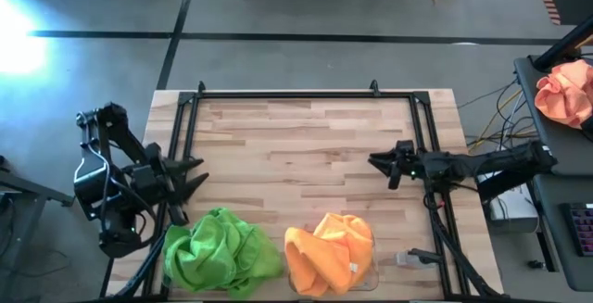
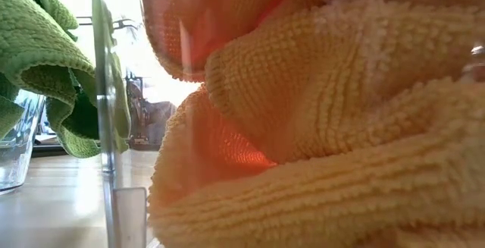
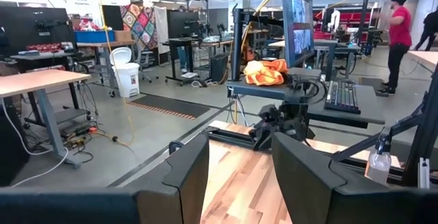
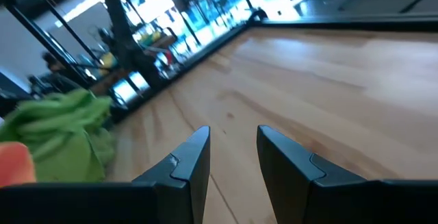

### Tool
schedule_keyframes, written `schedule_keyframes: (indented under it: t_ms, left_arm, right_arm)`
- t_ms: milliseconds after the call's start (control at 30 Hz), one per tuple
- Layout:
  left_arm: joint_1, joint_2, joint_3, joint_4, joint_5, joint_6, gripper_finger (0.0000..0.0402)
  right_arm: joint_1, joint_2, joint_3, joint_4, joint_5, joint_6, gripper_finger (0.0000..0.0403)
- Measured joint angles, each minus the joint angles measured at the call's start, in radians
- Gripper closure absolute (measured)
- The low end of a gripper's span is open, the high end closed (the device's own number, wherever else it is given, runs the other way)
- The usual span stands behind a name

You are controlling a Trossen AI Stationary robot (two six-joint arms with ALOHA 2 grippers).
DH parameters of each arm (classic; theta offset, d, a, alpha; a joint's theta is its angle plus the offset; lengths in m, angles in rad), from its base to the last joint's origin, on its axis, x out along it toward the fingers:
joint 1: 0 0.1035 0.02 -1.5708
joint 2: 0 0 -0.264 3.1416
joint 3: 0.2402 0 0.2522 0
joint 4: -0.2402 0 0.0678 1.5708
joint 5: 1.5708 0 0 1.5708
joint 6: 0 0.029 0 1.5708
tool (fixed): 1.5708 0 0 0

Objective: Sort microfiber towel by color & place in baskets
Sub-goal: Return to Home Position

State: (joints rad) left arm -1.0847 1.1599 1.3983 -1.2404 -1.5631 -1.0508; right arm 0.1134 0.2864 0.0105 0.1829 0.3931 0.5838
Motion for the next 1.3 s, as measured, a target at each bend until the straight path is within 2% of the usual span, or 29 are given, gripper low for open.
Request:
schedule_keyframes:
  t_ms: [367,800,1300]
  left_arm:
    - [0.0,0.027,0.0,0.02,0.0,0.0,0.0257]
    - [0.0,0.026,0.0,0.036,-0.001,0.0,0.0257]
    - [0.0,0.026,0.0,0.04,-0.001,0.024,0.0257]
  right_arm:
    - [0.0,-0.159,0.0,0.0,0.0,0.0,0.0289]
    - [0.0,-0.281,0.0,0.0,0.0,0.0,0.0289]
    - [0.0,-0.265,-0.001,0.0,0.0,0.0,0.0289]
